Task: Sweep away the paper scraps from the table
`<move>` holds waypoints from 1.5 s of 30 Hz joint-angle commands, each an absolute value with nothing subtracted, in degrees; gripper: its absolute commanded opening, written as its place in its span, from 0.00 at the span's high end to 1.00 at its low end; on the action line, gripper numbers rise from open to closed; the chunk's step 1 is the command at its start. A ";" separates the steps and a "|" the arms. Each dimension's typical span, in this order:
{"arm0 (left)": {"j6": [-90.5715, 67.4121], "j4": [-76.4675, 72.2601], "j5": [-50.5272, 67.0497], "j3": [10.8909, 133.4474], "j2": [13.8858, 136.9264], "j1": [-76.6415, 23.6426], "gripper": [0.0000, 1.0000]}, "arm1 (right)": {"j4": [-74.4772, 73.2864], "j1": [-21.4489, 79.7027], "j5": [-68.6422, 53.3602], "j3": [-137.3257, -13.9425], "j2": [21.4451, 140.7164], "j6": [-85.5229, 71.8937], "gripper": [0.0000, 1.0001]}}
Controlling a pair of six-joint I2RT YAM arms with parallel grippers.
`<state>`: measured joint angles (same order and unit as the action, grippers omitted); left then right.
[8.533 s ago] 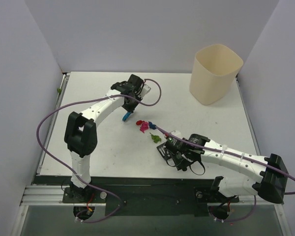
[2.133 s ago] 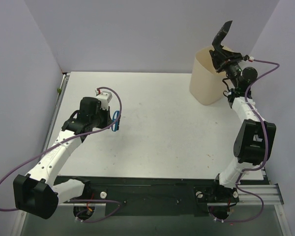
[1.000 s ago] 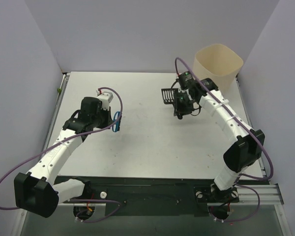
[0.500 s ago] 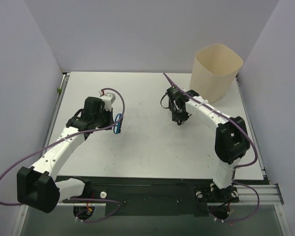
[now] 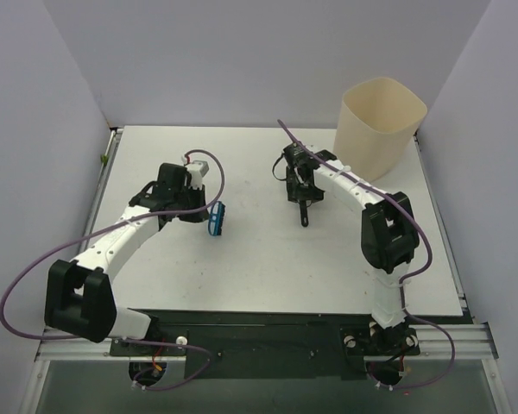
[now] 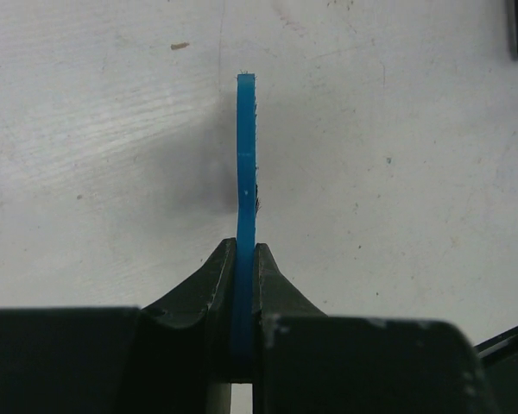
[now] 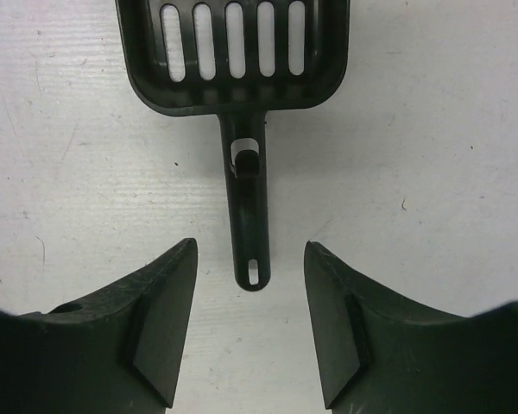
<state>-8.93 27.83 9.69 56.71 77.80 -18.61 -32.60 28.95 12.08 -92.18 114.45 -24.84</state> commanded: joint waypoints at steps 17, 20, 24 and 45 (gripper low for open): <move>-36.38 -1.58 21.44 75.39 105.71 -19.42 1.00 | -25.66 25.14 12.30 -66.99 79.74 -24.61 0.44; -37.26 -0.27 20.48 79.00 108.01 -19.34 0.90 | -26.10 24.17 12.22 -64.52 75.68 -24.26 0.44; -37.27 2.02 14.68 77.88 105.91 -18.81 0.25 | -27.07 23.03 11.95 -62.67 72.43 -23.82 0.44; -17.84 12.75 -5.01 48.99 57.06 -17.93 0.12 | -23.64 22.41 14.58 -50.28 49.32 -25.83 0.40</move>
